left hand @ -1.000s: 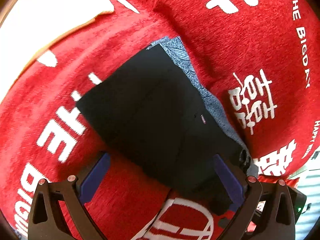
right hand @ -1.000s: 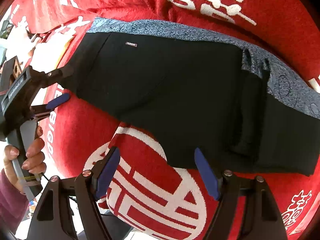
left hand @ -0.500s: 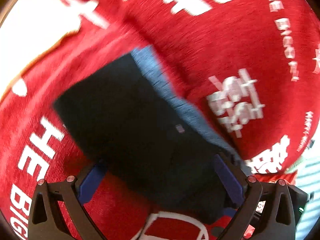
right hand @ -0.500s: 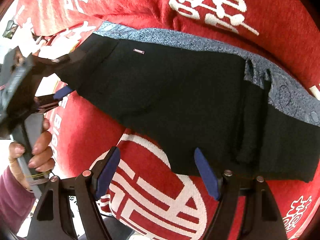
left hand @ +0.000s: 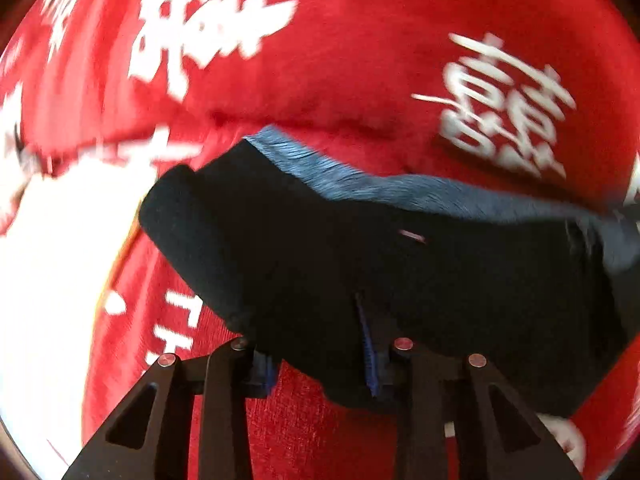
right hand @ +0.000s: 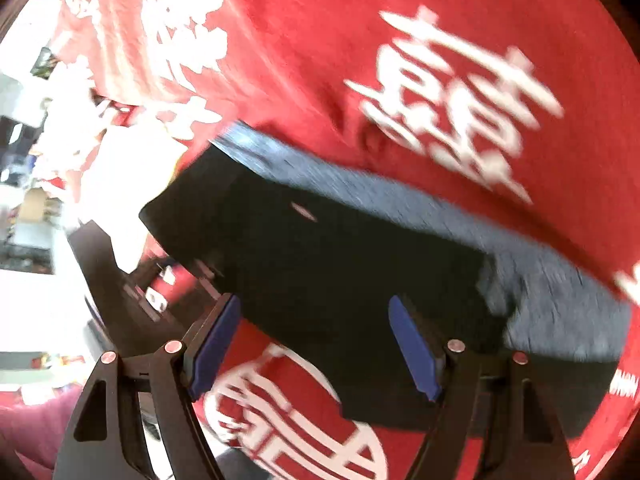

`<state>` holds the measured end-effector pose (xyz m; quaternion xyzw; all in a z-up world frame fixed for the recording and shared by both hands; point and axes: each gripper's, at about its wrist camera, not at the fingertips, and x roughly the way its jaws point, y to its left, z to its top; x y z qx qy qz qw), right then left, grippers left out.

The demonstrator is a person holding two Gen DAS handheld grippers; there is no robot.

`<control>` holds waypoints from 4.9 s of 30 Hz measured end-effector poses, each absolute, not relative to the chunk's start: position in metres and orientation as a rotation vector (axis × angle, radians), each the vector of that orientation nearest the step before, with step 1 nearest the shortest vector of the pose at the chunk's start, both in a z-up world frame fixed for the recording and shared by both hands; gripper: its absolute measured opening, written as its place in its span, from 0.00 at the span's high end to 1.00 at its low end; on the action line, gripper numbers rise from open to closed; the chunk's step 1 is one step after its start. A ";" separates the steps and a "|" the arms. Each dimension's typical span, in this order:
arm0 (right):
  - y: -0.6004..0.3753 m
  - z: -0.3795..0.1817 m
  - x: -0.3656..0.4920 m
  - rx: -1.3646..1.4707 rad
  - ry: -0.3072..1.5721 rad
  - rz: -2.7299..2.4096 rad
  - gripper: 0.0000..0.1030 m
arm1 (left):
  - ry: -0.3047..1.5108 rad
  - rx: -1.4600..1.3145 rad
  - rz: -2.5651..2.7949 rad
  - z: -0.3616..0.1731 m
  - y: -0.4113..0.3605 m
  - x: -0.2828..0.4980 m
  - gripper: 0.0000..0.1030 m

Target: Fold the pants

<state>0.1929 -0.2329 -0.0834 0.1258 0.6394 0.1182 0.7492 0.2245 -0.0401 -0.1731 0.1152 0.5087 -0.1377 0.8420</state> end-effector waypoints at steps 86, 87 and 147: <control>-0.507 -0.093 0.015 0.607 1.228 0.078 0.54 | 1.315 0.437 -0.452 -0.156 -0.271 0.147 0.43; -0.500 -0.098 0.021 0.573 1.249 0.074 0.54 | 1.312 0.431 -0.450 -0.159 -0.273 0.145 0.39; -0.550 -0.129 -0.027 0.719 1.328 -0.066 0.20 | 1.420 0.310 -0.412 -0.166 -0.232 0.186 0.01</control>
